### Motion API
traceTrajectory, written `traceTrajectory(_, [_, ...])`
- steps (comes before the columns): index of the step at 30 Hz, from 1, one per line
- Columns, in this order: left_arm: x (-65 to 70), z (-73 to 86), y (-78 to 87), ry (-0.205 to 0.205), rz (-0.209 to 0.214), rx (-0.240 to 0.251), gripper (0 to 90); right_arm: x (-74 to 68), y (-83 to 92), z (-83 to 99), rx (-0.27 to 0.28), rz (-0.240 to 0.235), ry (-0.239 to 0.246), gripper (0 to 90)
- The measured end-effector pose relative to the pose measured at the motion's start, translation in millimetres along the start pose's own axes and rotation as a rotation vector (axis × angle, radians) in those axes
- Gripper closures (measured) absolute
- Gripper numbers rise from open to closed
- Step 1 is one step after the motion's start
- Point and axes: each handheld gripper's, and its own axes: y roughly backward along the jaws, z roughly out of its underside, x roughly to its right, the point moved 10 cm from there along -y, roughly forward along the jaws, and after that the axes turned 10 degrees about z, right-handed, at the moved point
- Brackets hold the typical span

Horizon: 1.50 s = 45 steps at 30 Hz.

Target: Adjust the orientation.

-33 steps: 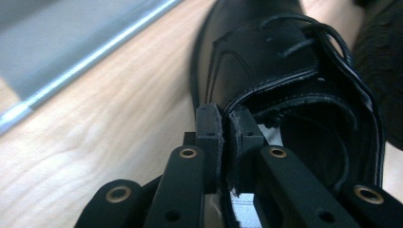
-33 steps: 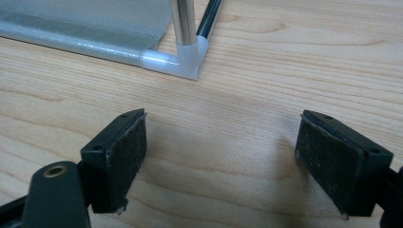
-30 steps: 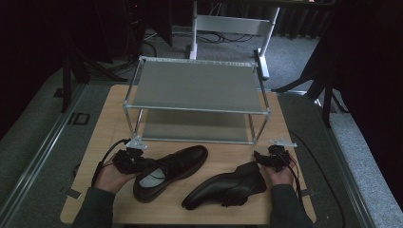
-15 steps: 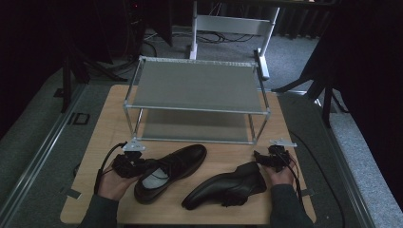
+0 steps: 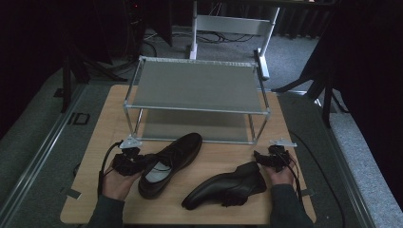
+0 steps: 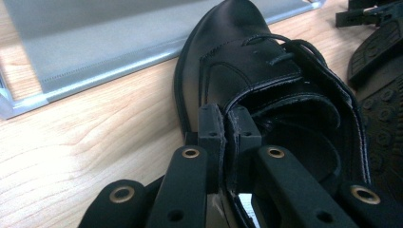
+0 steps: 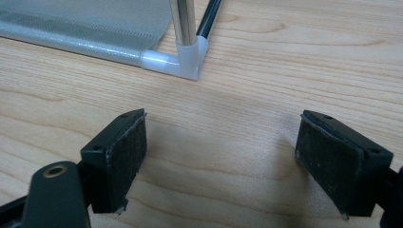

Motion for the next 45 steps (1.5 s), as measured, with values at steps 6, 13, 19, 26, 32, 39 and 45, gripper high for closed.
traceTrajectory(6, [1.3,0.6,-1.0,0.032,-0.068,0.031,86.9,0.0,0.0,0.0,0.000,0.000,0.000,17.3])
traceTrajectory(13, [1.4,8.2,2.9,0.106,-0.125,0.076,87.0,0.0,-0.1,-0.1,0.000,-0.001,0.000,17.3])
traceTrajectory(19, [9.0,13.4,4.0,0.159,-0.132,0.112,86.9,-0.1,-0.2,-0.2,0.000,-0.001,0.000,17.3])
traceTrajectory(26, [21.2,15.5,-4.6,0.177,-0.134,0.122,86.9,-0.1,-0.3,-0.3,0.000,-0.001,0.000,17.3])
traceTrajectory(32, [27.9,22.2,-15.3,0.174,-0.132,0.097,86.6,-0.1,-0.3,-0.3,0.000,-0.002,0.000,17.3])
traceTrajectory(39, [26.1,32.5,-16.7,0.146,-0.135,0.068,83.3,-0.1,-0.3,-0.3,0.000,-0.002,0.001,17.3])
traceTrajectory(45, [23.8,30.6,-11.5,0.137,-0.121,0.109,61.1,-0.1,-0.3,-0.3,0.000,-0.002,0.001,17.3])
